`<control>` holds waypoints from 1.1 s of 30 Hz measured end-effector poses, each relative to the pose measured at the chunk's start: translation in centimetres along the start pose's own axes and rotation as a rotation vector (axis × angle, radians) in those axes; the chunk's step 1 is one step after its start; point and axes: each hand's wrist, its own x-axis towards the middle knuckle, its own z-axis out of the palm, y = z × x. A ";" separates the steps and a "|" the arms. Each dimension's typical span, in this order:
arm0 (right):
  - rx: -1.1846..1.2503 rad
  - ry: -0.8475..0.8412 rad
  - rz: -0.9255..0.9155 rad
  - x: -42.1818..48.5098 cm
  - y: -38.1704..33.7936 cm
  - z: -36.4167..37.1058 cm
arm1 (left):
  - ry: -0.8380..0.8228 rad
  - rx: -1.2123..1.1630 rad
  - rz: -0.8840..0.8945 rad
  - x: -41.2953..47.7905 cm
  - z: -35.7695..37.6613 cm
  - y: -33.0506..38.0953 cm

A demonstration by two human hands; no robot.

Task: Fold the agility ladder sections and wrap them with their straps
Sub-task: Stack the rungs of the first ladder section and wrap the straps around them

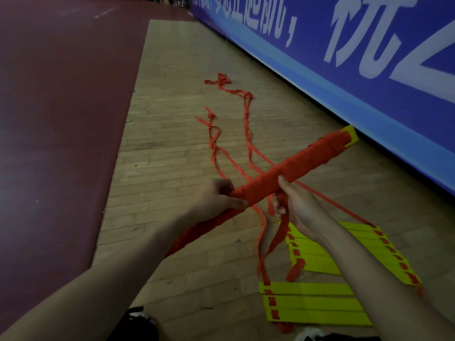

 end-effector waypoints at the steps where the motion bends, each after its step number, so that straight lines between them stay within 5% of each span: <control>1: -0.014 0.020 -0.002 0.0 0.1 0.2 | 0.042 0.100 0.045 0.0 0.1 0.0; 6: -0.053 0.062 0.085 -0.1 0.3 0.6 | 0.184 0.354 0.175 -0.1 1.0 -0.2; 19: 0.086 0.004 0.140 0.0 -0.6 0.6 | 0.183 0.587 0.323 -0.8 2.7 0.2; 24: 0.237 0.001 0.124 0.1 -0.6 0.7 | 0.095 0.215 0.202 -0.6 2.2 0.8; 29: 0.279 -0.050 0.092 -0.4 -1.3 0.6 | -0.457 -0.435 -0.244 -0.8 0.4 1.6; 33: 0.227 -0.067 0.066 -0.7 -1.7 0.8 | -0.392 -0.514 -0.266 -0.4 0.3 1.0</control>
